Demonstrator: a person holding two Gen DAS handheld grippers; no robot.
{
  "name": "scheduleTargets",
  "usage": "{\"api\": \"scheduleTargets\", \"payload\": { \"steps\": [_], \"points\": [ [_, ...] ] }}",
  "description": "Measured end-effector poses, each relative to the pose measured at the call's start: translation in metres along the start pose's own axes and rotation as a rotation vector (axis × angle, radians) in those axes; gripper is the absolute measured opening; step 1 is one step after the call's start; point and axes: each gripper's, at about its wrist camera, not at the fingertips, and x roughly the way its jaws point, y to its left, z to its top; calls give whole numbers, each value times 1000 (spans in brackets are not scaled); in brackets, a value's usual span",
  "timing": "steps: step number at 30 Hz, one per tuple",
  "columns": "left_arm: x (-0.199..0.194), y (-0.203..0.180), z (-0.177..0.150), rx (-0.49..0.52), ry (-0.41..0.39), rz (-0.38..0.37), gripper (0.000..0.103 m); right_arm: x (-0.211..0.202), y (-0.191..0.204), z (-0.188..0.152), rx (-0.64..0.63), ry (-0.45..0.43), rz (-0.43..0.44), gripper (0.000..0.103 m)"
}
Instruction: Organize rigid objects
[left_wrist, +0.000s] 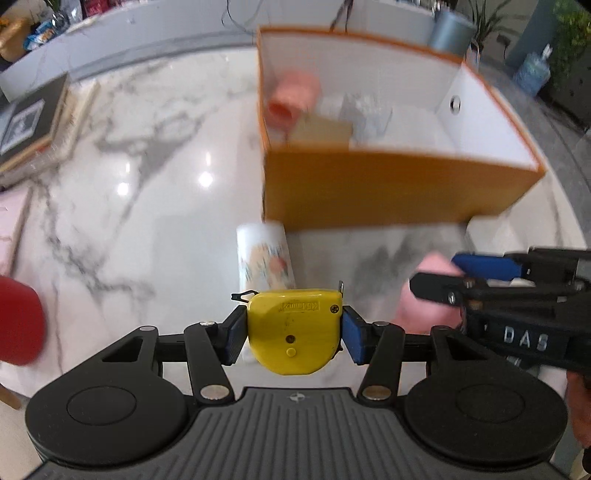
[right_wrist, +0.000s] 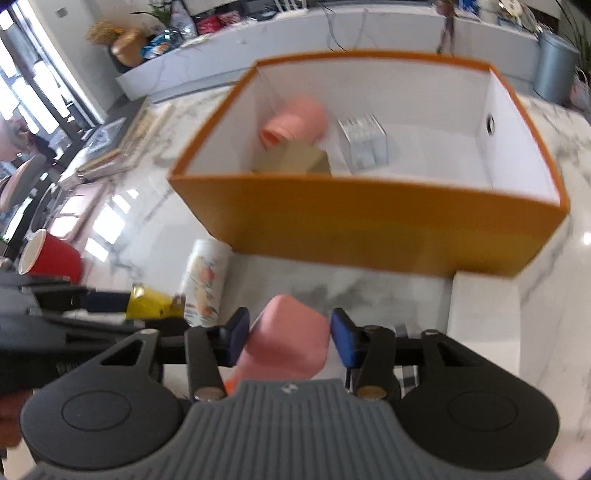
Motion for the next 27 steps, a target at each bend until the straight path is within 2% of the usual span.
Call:
{"api": "scheduleTargets", "payload": {
  "steps": [9,16,27],
  "points": [
    [-35,0,33,4,-114,-8,61,-29,5,26,-46,-76,26,42],
    [-48,-7,63,23,-183,-13,61,-55,0,61,-48,-158,19,41],
    [-35,-22,102,64,-220,-40,61,-76,-31,110,82,-245,68,41]
  ]
}}
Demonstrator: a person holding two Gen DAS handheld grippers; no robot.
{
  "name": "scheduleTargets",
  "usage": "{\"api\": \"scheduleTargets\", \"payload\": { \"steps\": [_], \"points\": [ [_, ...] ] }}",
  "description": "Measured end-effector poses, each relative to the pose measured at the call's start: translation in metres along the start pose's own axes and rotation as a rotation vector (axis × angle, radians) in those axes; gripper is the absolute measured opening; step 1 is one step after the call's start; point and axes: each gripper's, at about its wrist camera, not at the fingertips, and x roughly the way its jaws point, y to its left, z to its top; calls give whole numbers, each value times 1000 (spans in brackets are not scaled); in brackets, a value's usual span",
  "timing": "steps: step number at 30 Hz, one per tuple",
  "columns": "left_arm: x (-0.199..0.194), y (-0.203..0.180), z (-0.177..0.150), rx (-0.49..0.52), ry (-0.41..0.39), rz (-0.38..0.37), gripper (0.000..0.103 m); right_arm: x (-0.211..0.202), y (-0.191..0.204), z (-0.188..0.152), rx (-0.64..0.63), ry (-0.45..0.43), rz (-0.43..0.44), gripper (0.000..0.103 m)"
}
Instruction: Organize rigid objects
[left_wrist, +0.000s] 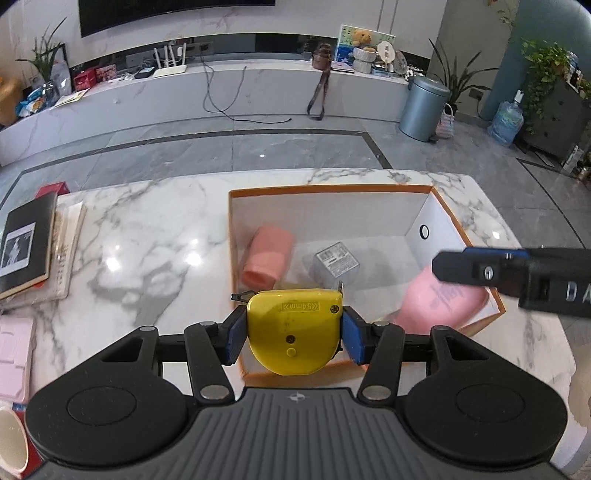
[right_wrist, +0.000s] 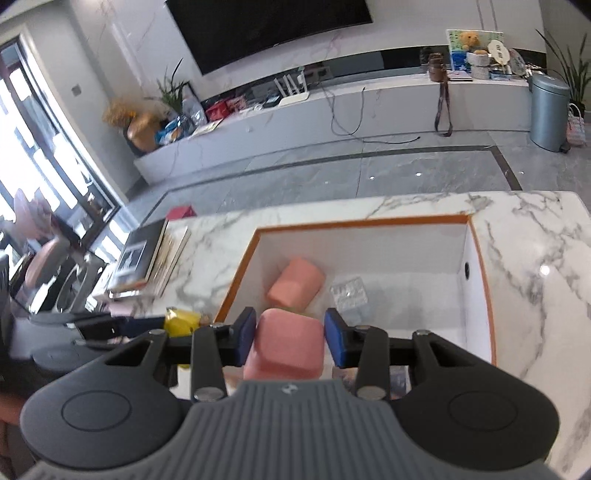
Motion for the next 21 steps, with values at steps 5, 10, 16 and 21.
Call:
{"api": "scheduleTargets", "payload": {
  "steps": [5,10,16,21],
  "points": [
    [27,-15,10,55,21,-8,61,20,-15,8,36,-7,-34,40],
    [60,-27,14,94,59,-10,61,56,-39,5,75,47,-82,40],
    [93,-32,21,116,89,-10,61,94,-66,5,143,108,-92,40],
    [112,-32,27,136,114,-15,61,118,-75,5,150,158,-109,40]
  ]
}}
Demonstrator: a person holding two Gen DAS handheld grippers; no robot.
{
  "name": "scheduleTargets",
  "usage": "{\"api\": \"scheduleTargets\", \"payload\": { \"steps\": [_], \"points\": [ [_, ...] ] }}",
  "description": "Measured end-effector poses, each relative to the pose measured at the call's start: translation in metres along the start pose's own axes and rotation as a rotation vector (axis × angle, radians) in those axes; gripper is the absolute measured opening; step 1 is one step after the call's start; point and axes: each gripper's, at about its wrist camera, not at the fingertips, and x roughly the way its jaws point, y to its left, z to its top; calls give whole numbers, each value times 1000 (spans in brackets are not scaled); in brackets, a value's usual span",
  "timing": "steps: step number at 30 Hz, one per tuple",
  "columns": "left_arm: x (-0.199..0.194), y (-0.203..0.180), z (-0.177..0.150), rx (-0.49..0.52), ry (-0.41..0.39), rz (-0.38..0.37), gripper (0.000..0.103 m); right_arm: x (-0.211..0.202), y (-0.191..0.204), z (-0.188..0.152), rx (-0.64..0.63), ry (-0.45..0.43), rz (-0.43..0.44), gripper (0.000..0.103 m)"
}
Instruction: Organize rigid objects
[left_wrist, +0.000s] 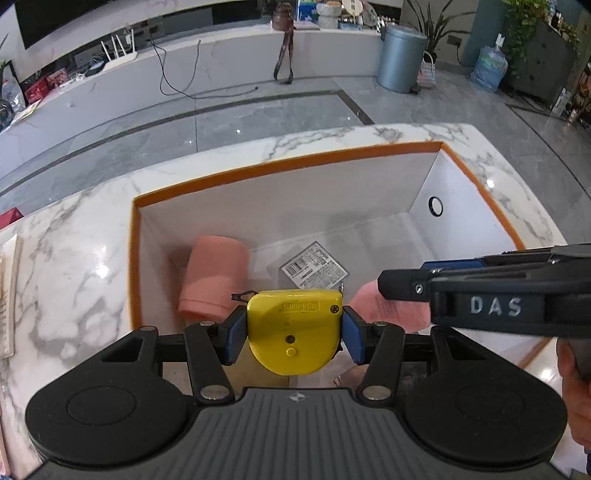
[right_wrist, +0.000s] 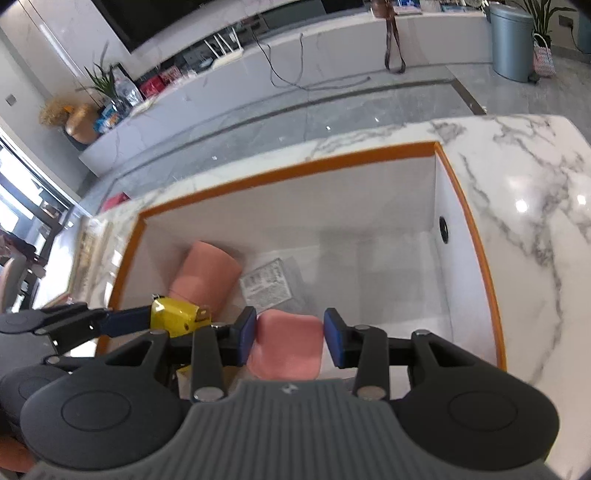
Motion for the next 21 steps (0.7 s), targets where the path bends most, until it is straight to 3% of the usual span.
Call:
{"api": "scheduleTargets", "payload": {
  "steps": [3,4,6,11,15,21],
  "points": [
    [13,-1,3,18,15,6,61,7,-5,3,-7,12,-15,39],
    [16,0,3,17,20,8,61,8,-5,6,-11,17,-20,34],
    [23,-1,5,13,24,12,61,10,-4,11,-37,29,-58,0],
    [33,-6,6,30,32,16,61,25,-19,14,27,89,-41,0],
    [37,-10,7,62,23,36,61,27,-17,11,13,98,-43,7],
    [46,-14,13,89,16,74,61,28,-21,14,11,110,-45,7]
  ]
}}
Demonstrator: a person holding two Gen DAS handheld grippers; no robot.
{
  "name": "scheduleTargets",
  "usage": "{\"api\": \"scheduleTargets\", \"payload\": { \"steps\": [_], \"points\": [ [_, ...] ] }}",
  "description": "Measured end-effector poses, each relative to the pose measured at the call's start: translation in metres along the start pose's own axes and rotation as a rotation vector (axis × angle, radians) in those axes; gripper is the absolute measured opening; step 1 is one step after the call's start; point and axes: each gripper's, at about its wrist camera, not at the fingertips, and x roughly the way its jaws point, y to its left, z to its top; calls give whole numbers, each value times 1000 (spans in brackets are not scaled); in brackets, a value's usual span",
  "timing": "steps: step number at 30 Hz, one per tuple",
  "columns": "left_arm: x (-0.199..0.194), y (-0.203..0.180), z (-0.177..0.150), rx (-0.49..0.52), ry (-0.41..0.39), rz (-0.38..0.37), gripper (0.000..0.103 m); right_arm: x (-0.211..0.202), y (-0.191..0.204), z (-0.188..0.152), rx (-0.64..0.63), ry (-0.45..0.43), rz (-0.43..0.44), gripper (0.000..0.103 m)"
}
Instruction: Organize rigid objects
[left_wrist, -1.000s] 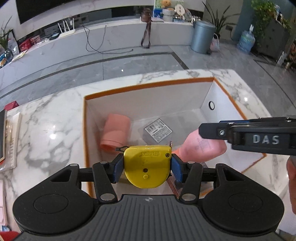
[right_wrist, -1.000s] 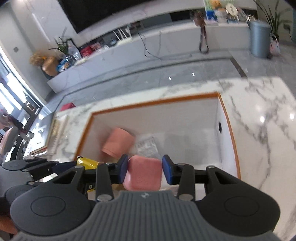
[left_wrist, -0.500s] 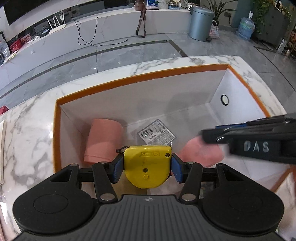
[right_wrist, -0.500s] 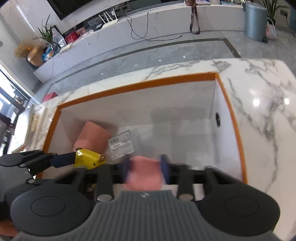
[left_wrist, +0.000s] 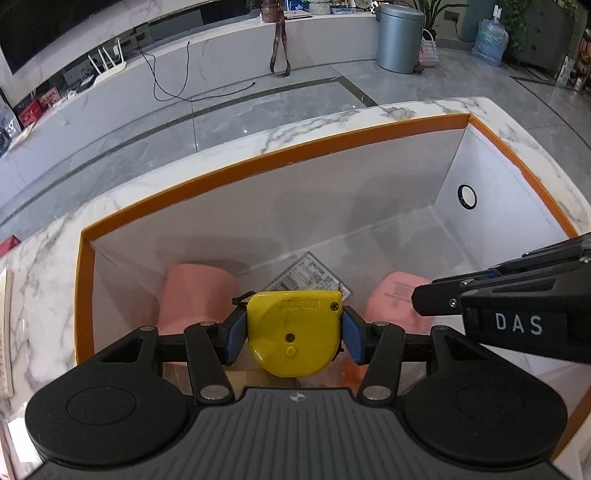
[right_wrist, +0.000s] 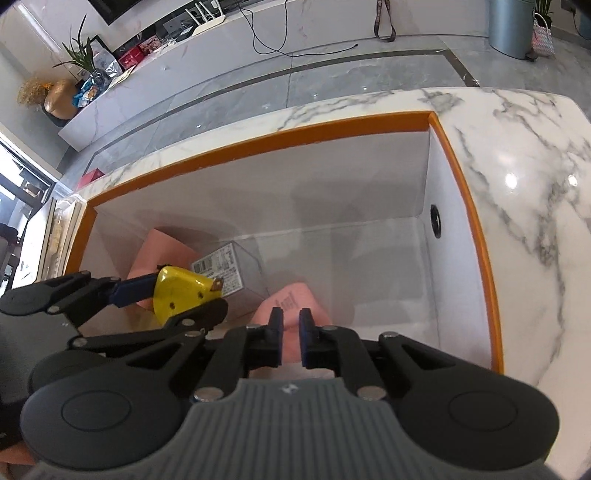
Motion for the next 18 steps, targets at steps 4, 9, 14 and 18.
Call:
{"api": "scheduleTargets", "payload": {
  "steps": [4,9,14,18],
  "points": [
    [4,-4,4,13,-8,25,61,2,5,4,-3,4,-13,7],
    [6,-9,6,37,-27,60,61,1,8,0,-1,19,-50,14],
    [11,-3,9,-6,-22,25,61,7,-1,-1,28,37,-65,22],
    [13,7,10,-77,-17,-19,62,9,-1,-2,29,44,-54,25]
  ]
}}
